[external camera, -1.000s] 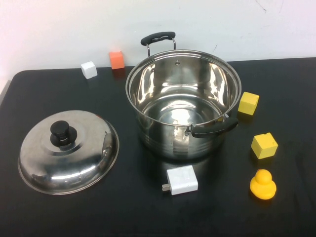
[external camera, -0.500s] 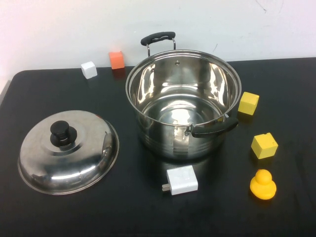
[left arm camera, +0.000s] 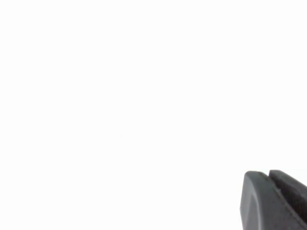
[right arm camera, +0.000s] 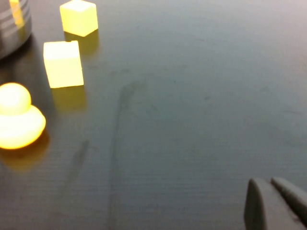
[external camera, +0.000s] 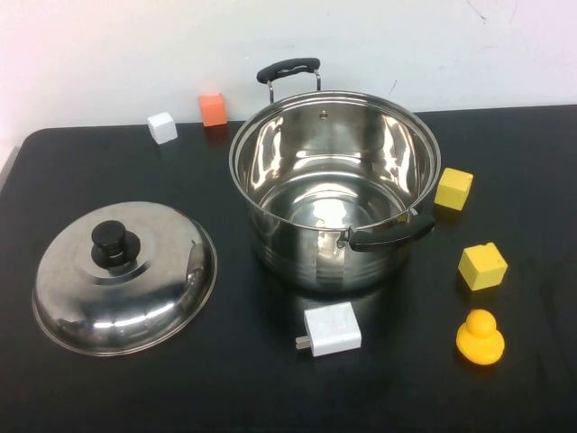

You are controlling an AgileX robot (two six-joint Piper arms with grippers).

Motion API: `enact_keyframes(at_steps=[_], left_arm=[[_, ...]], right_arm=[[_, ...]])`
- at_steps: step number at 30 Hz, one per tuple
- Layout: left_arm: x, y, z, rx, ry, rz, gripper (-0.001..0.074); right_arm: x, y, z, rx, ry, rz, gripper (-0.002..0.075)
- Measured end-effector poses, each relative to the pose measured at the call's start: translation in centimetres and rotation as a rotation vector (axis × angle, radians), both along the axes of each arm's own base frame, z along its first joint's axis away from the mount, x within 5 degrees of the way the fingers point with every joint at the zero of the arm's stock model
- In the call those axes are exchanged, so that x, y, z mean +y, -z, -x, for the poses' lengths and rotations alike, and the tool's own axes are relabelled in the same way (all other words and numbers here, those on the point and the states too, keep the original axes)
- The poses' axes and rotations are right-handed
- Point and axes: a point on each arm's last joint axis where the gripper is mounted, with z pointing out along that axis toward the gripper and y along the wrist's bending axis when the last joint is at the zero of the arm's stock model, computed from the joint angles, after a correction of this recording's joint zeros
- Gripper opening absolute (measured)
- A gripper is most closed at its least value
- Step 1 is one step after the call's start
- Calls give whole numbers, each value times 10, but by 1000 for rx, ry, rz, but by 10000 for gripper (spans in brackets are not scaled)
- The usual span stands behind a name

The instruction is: Cover the pot

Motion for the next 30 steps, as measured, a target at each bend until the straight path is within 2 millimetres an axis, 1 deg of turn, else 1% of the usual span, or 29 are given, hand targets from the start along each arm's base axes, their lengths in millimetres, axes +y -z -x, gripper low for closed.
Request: enact_keyframes(at_steps=[3,5,6,7,9,11,12,14,16,18,21,23,25,27,29,30], left_arm=[[3,-2,2,-29,5,58,-1],[4,-4,0,30,10,99,-1],[5,-9,0,61,11,106,-1],[4,-17,0,96,10,101,-1],[3,-40,1,127,4,78,-1],[3,-62,-5,164,3,68,-1],[3,-69,-9,182,3,66,-1],[2,-84,-26,233,4,71,-1],[2,-90,-48,290,10,95,-1],[2,-91,-69,322,16,124,-1],[0,-85,-103,358,5,70,-1],[-3,-74,-125,399,10,1,15],[-7,-61,-144,455,34,-34,79],[-10,-48,-158,516,66,-42,186],[-13,-36,-173,575,90,-75,345],[-15,-32,-179,597,100,-91,410]], right_arm=[[0,0,0,0,0,0,-2],[0,0,0,0,0,0,-2],[0,0,0,0,0,0,-2],[0,0,0,0,0,0,-2],[0,0,0,0,0,0,-2],[0,0,0,0,0,0,-2],[0,0,0,0,0,0,-2],[0,0,0,0,0,0,-2],[0,0,0,0,0,0,-2],[0,0,0,0,0,0,-2],[0,0,0,0,0,0,-2],[0,0,0,0,0,0,-2],[0,0,0,0,0,0,-2],[0,0,0,0,0,0,-2],[0,0,0,0,0,0,-2],[0,0,0,0,0,0,-2]])
